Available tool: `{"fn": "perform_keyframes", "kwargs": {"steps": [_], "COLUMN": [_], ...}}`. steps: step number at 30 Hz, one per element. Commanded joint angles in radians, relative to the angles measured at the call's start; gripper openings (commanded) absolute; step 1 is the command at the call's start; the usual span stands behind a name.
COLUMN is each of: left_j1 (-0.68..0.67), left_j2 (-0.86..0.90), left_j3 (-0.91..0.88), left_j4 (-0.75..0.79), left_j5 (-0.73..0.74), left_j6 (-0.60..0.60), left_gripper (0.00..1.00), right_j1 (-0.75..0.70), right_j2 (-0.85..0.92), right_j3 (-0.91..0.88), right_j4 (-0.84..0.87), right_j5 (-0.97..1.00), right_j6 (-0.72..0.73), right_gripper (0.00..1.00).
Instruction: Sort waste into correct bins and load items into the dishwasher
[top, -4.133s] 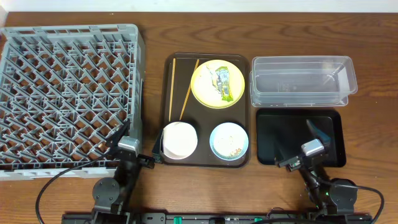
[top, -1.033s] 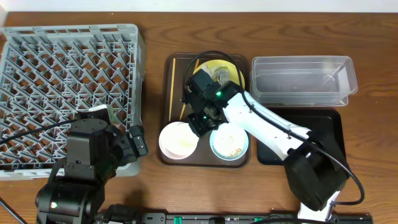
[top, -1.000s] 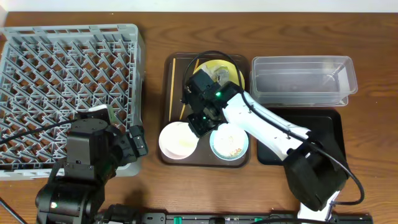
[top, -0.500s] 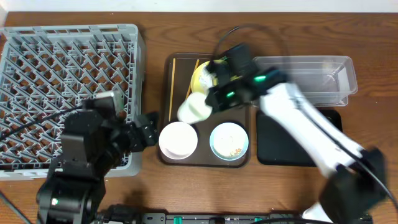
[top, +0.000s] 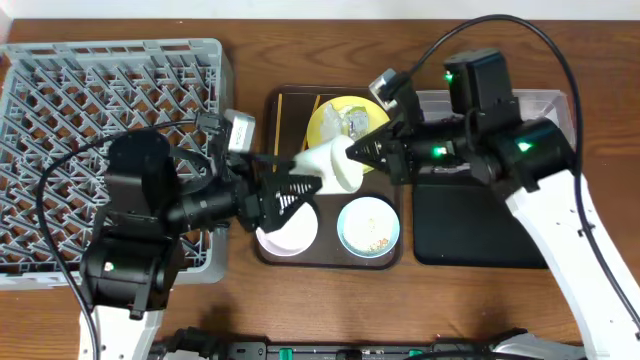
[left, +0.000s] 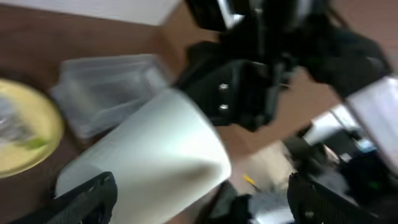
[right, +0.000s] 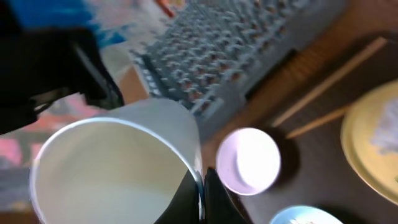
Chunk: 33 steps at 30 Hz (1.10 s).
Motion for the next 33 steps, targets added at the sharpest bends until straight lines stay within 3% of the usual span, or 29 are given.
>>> {"fn": "perform_keyframes", "kwargs": {"steps": [1, 15, 30, 33], "left_j1": [0.005, 0.119, 0.13, 0.13], "left_j2": [-0.003, -0.002, -0.002, -0.002], "left_j3": [0.021, 0.021, 0.021, 0.021], "left_j4": [0.01, 0.056, 0.058, 0.058], "left_j5": [0.15, 0.171, 0.409, 0.421], "left_j6": [-0.031, -0.069, -0.072, -0.072], "left_gripper": [0.88, 0.88, 0.88, 0.84], "right_j1": [-0.003, -0.045, 0.009, 0.029], "right_j2": [-0.022, -0.022, -0.019, -0.019], "right_j3": [0.014, 0.014, 0.014, 0.014], "right_j4": [0.025, 0.01, 0.328, 0.377], "right_j5": [-0.199, -0.336, -0.357, -0.357], "right_j6": [-0.068, -0.094, 0.103, 0.137], "right_gripper": [0.01, 0.01, 0.01, 0.01]}}
